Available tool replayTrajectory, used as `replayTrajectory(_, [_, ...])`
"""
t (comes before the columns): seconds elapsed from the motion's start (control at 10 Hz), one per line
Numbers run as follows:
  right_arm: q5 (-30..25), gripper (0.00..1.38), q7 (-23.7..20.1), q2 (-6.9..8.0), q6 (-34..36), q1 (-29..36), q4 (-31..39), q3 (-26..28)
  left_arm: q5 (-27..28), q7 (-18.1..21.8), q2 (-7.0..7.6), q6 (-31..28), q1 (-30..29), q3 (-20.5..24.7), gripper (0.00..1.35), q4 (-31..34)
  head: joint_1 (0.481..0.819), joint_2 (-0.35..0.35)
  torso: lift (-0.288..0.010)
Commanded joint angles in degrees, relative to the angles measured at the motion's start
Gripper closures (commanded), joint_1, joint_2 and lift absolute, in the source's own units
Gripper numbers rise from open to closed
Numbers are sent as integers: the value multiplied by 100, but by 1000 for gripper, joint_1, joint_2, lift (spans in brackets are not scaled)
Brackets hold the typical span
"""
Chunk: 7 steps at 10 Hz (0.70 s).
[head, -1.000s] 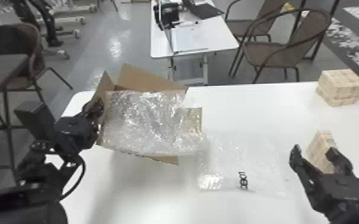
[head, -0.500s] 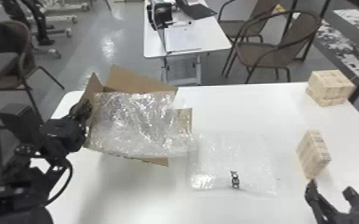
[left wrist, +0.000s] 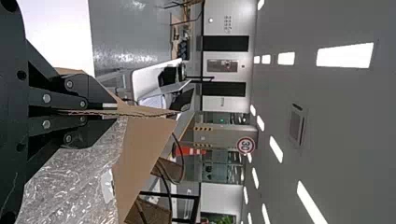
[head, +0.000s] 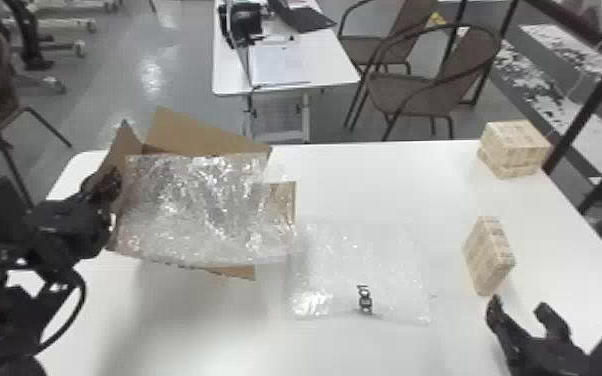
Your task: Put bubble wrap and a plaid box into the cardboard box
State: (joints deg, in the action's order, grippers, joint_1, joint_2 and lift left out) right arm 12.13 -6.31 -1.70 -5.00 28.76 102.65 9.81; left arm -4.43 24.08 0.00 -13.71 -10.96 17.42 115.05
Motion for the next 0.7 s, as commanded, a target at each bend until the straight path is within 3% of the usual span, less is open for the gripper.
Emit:
replayTrajectory(0.0, [35,525,-125,-155,140,-292,-202,30,3,0,-15,0,7,-1,1223,0,695,-9,-109])
replayTrajectory(0.6, [-27,525,-556,-216,289,-951,-799,39,-6,0,-15,35,7,-19,1223,0,695,-6,-109])
